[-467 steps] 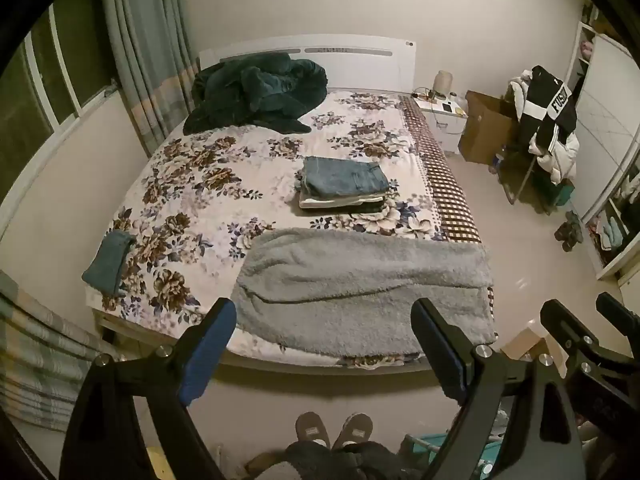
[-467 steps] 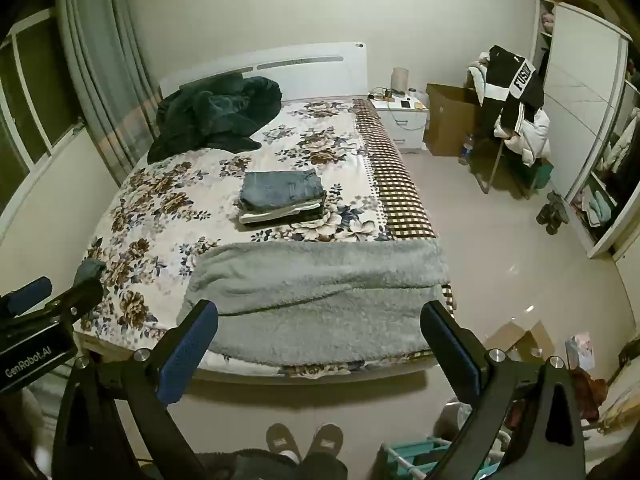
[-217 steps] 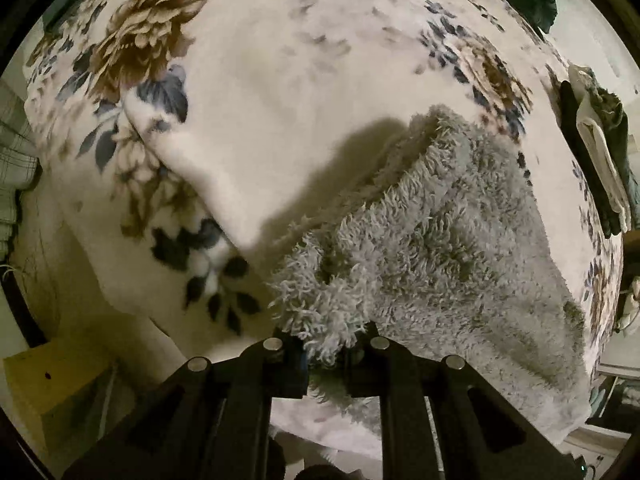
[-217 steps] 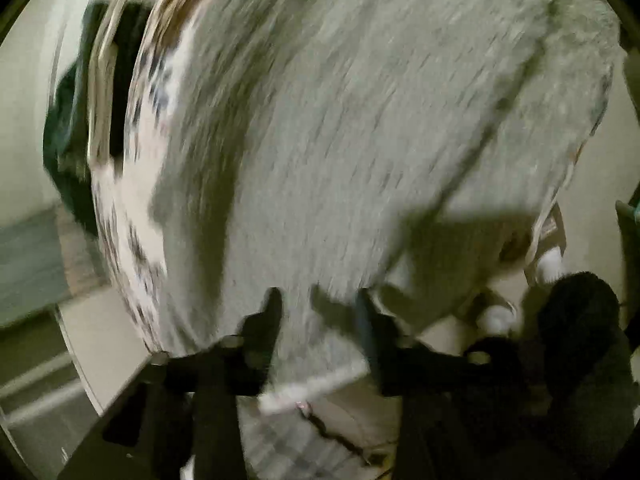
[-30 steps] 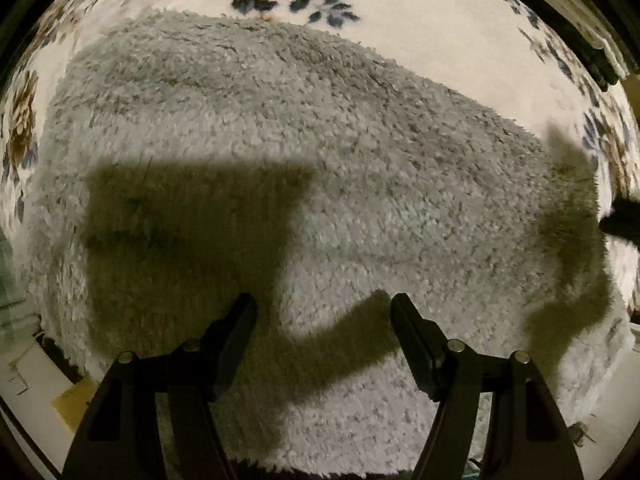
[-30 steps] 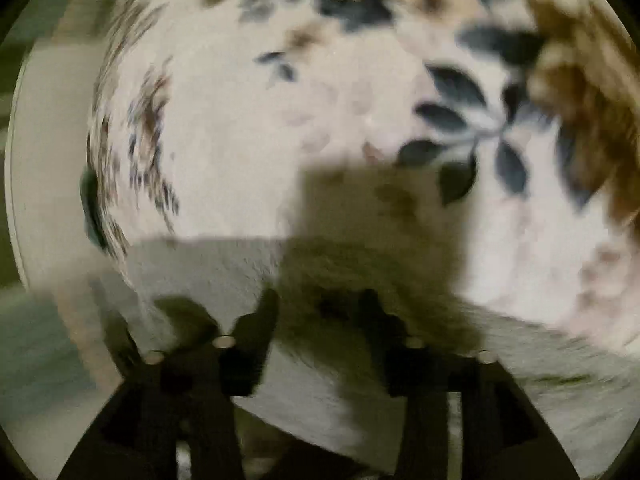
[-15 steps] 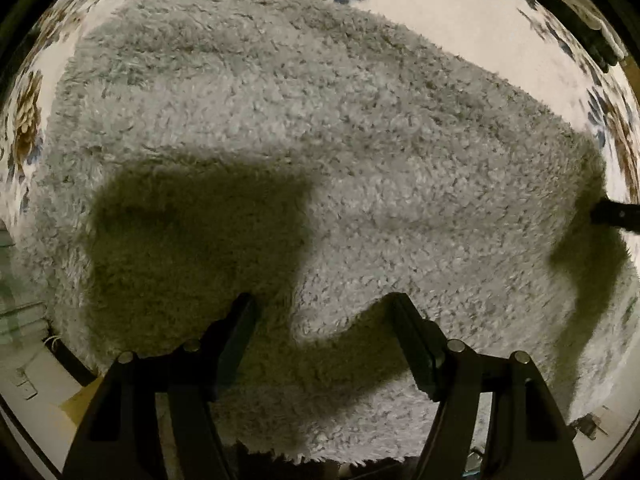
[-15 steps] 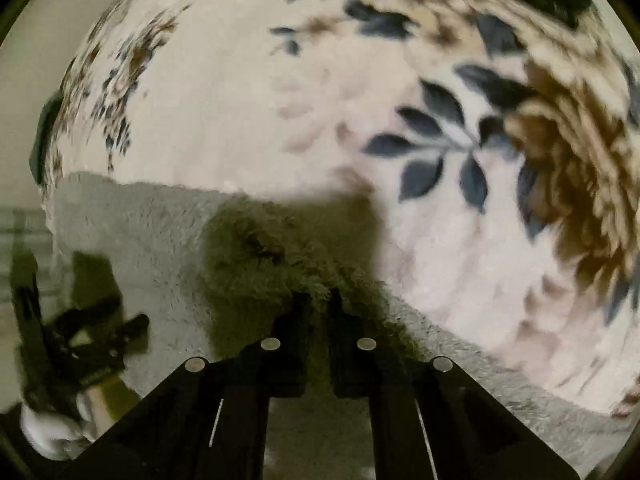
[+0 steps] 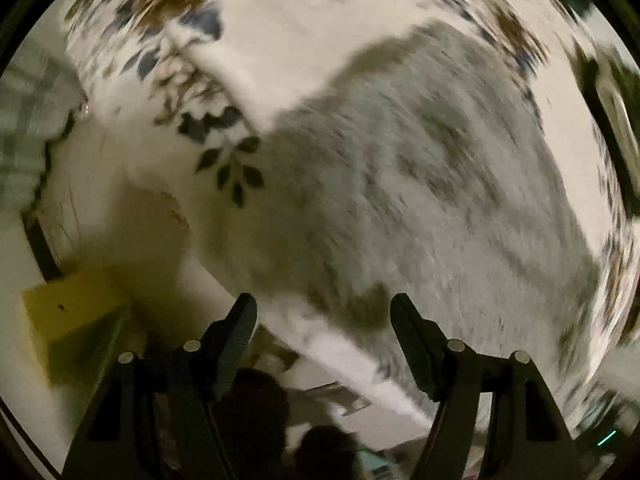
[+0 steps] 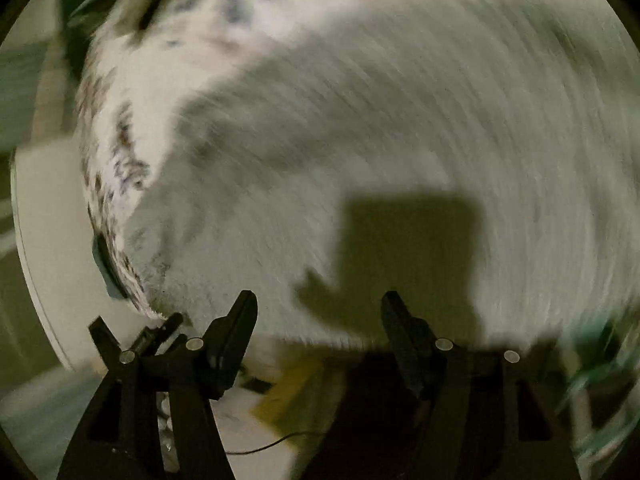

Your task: Fold towel

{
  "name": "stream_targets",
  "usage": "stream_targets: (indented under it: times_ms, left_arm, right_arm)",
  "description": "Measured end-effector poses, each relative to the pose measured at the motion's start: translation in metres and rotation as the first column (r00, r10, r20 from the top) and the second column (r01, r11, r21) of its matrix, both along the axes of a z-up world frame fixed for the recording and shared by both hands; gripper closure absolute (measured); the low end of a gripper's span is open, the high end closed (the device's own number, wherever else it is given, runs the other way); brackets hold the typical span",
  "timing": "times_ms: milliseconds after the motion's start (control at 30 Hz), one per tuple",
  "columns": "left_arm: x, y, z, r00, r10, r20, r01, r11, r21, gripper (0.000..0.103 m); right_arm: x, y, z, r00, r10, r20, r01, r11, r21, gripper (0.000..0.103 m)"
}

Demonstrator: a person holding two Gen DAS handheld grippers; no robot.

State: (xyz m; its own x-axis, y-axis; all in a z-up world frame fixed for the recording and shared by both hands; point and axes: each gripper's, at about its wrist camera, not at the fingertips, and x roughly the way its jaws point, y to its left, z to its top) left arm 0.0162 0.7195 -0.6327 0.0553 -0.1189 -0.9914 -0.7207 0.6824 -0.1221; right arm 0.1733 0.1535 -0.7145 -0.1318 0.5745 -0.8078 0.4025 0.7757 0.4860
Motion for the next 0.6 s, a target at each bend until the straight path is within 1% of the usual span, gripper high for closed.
stream_targets:
  times_ms: [67, 100, 133, 167, 200, 233, 267, 300, 333, 400, 500, 567, 600]
  left_arm:
    - [-0.010, 0.024, -0.008, 0.999, 0.044, 0.026, -0.044, 0.999, -0.015, 0.036]
    - [-0.013, 0.037, -0.012, 0.997, 0.063, 0.045, -0.062, 0.998, -0.020, 0.045]
    - [-0.013, 0.048, -0.019, 0.996, 0.070, 0.062, -0.068, 0.997, -0.022, 0.063]
    - [-0.010, 0.045, -0.019, 0.995, 0.067, 0.068, -0.066, 0.998, -0.012, 0.073]
    - [0.003, 0.052, -0.025, 0.995, 0.060, 0.075, -0.060, 0.998, -0.003, 0.088]
    - [0.009, 0.062, -0.027, 0.995, 0.054, 0.088, -0.054, 0.999, -0.001, 0.092]
    - [0.016, 0.064, -0.027, 0.995, 0.048, 0.093, -0.050, 0.999, 0.010, 0.094]
    - [0.014, 0.070, -0.027, 0.994, 0.042, 0.101, -0.045, 0.999, 0.023, 0.097]
    - [0.012, 0.069, -0.019, 0.994, 0.033, 0.108, -0.037, 0.999, 0.036, 0.097]
    - [0.003, 0.082, -0.015, 0.993, 0.021, 0.115, -0.028, 0.998, 0.057, 0.098]
    - [-0.004, 0.095, -0.015, 0.995, 0.013, 0.100, -0.021, 0.997, 0.078, 0.098]
    - [-0.012, 0.116, -0.027, 0.998, 0.016, 0.065, -0.019, 0.999, 0.051, 0.097]
    - [-0.015, 0.121, -0.027, 0.998, 0.018, 0.052, -0.020, 0.998, 0.057, 0.095]
  right_arm:
    - [-0.038, -0.003, -0.027, 0.989, -0.119, -0.090, 0.122, 0.992, 0.024, 0.036]
    - [-0.051, 0.002, -0.038, 0.980, -0.163, -0.115, 0.168, 0.985, 0.035, 0.036]
    - [-0.063, 0.002, -0.048, 0.969, -0.214, -0.127, 0.221, 0.974, 0.044, 0.036]
    - [-0.072, 0.002, -0.055, 0.958, -0.255, -0.127, 0.262, 0.964, 0.037, 0.036]
    - [-0.078, 0.001, -0.060, 0.947, -0.295, -0.125, 0.301, 0.953, 0.033, 0.037]
    - [-0.085, -0.006, -0.064, 0.926, -0.362, -0.107, 0.368, 0.929, 0.037, 0.040]
    - [-0.087, -0.008, -0.067, 0.912, -0.401, -0.091, 0.405, 0.914, 0.031, 0.055]
    - [-0.090, -0.011, -0.068, 0.900, -0.431, -0.070, 0.433, 0.902, 0.006, 0.082]
    - [-0.090, -0.009, -0.071, 0.896, -0.441, -0.063, 0.441, 0.898, -0.013, 0.094]
    - [-0.095, -0.015, -0.067, 0.892, -0.451, -0.041, 0.449, 0.892, -0.046, 0.097]
    - [-0.100, -0.014, -0.049, 0.913, -0.407, -0.011, 0.405, 0.911, -0.078, 0.098]
    - [-0.105, -0.012, -0.046, 0.930, -0.367, -0.014, 0.364, 0.926, -0.094, 0.098]
    - [-0.107, -0.008, -0.050, 0.932, -0.361, -0.027, 0.357, 0.929, -0.097, 0.098]
